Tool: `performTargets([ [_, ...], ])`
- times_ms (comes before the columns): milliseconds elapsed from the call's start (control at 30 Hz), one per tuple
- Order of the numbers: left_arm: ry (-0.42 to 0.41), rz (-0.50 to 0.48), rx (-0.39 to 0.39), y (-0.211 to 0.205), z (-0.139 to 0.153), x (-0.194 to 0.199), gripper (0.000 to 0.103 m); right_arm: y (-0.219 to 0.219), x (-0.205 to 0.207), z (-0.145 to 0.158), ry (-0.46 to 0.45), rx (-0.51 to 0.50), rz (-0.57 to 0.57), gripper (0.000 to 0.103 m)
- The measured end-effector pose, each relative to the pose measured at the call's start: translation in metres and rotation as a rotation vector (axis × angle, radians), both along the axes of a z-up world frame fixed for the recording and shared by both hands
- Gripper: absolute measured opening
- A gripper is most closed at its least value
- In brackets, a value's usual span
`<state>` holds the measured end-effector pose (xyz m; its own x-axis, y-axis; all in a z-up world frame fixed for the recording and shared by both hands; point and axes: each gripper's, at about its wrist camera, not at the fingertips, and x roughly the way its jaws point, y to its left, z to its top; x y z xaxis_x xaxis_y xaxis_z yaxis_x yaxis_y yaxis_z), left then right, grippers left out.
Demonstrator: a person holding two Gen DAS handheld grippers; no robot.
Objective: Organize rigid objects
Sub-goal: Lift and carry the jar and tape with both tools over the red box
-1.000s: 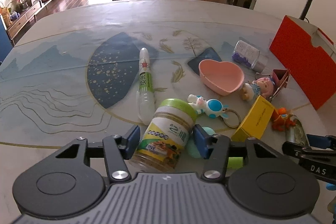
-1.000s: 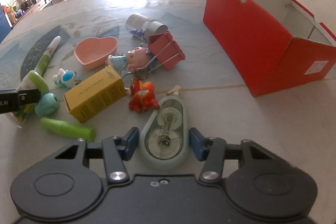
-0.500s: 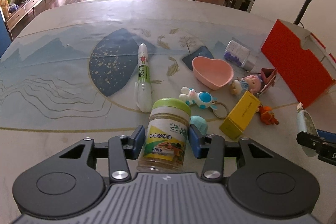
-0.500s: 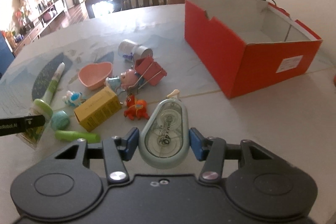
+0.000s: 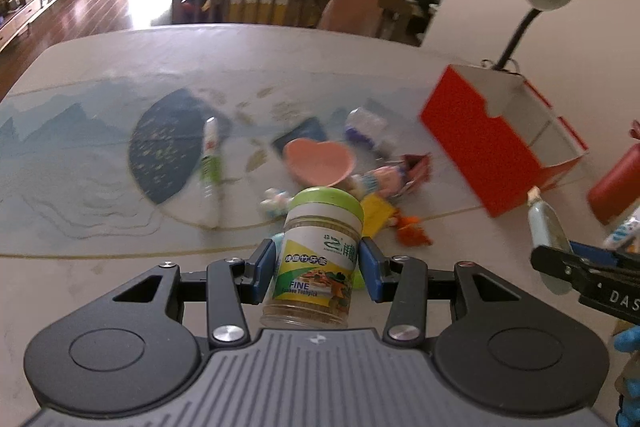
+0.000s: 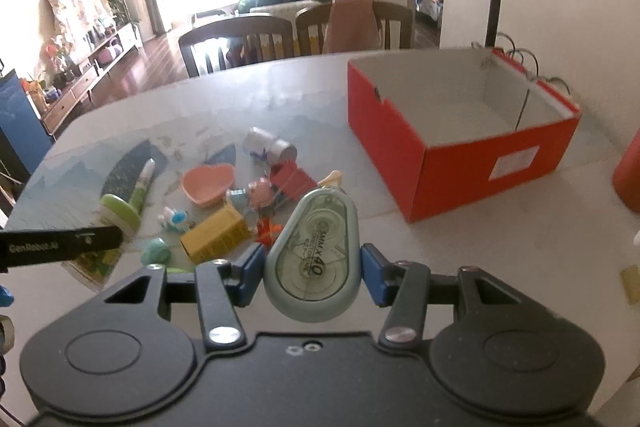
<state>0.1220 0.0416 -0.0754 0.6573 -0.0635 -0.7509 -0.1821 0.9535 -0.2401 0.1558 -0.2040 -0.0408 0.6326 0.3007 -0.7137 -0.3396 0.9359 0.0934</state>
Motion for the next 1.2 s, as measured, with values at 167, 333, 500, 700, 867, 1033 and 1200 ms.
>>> performTargets([
  [167,-0.015,-0.037,-0.003,-0.018,0.014,0.015,0.044,-0.014,0.019,0.013,-0.014,0.014,0.01,0.051],
  [333,0.0,-0.052,-0.023,-0.043,0.017,0.044,0.044,-0.038,0.05,0.02,-0.012,0.018,0.016,0.051],
  [500,-0.013,-0.084,-0.026,-0.078,0.028,0.079,0.044,-0.063,0.085,0.02,-0.011,0.011,0.03,0.051],
  [700,-0.03,-0.098,-0.032,-0.116,0.043,0.126,0.044,-0.087,0.128,0.017,-0.02,-0.005,0.042,0.051],
  [867,-0.024,-0.111,-0.019,-0.144,0.048,0.167,0.044,-0.105,0.162,0.014,-0.028,-0.012,0.044,0.051],
  [1033,-0.013,-0.128,0.0,-0.174,0.049,0.208,0.044,-0.118,0.191,0.008,-0.029,-0.029,0.049,0.051],
  [1200,-0.003,-0.165,0.042,-0.205,0.043,0.244,0.044,-0.128,0.219,-0.004,-0.001,-0.064,0.062,0.051],
])
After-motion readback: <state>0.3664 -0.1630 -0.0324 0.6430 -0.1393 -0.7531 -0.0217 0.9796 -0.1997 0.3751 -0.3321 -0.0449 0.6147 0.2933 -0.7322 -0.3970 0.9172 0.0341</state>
